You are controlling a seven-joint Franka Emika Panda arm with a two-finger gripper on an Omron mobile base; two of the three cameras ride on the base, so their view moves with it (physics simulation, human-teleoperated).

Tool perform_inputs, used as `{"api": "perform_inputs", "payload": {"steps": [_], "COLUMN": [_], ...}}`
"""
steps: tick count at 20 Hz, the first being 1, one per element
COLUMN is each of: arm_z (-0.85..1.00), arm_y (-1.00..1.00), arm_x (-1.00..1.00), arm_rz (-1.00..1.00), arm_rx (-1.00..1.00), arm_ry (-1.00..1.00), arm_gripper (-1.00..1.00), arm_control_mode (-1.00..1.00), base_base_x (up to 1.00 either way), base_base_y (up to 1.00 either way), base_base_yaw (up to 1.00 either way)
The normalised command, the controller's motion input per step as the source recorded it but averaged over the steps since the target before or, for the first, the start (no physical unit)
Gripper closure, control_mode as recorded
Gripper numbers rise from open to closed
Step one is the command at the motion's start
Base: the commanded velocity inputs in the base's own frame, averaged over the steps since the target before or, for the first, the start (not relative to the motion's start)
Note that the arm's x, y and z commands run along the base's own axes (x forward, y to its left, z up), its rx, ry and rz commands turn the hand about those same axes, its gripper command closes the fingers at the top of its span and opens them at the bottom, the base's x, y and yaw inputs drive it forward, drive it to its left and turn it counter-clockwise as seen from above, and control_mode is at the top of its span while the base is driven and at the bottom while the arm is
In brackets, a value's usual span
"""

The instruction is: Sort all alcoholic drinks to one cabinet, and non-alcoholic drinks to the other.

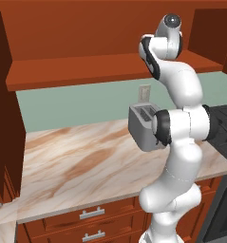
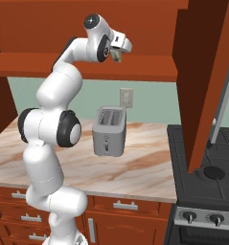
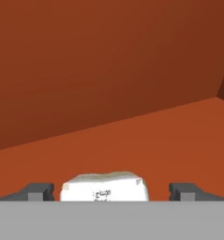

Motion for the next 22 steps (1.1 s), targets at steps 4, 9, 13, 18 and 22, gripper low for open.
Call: {"api": "perform_inputs", "payload": {"steps": [4,9,13,18,22], "arm_z": [-0.16,-0.20,-0.22,-0.21,-0.20], "arm_y": [0.00,0.00,0.00,0.00,0.00], "arm_x": [0.23,0.28,0.26,0.24,0.20], "arm_rz": [0.00,0.00,0.00,0.00,0.00], "arm_rx": [0.00,0.00,0.00,0.00,0.00], "arm_ry": [-0.04,-0.06,-0.04,-0.04,-0.03], "arm_gripper": [-1.00,-1.00,-1.00,-1.00,-1.00], "arm_control_mode": [-1.00,-1.00,-1.00,-1.00,-1.00], "base_base_x": [0.00,0.00,0.00,0.00,0.00], "base_base_y": [0.00,0.00,0.00,0.00,0.00], "base_base_yaw": [0.00,0.00,0.00,0.00,0.00]}}
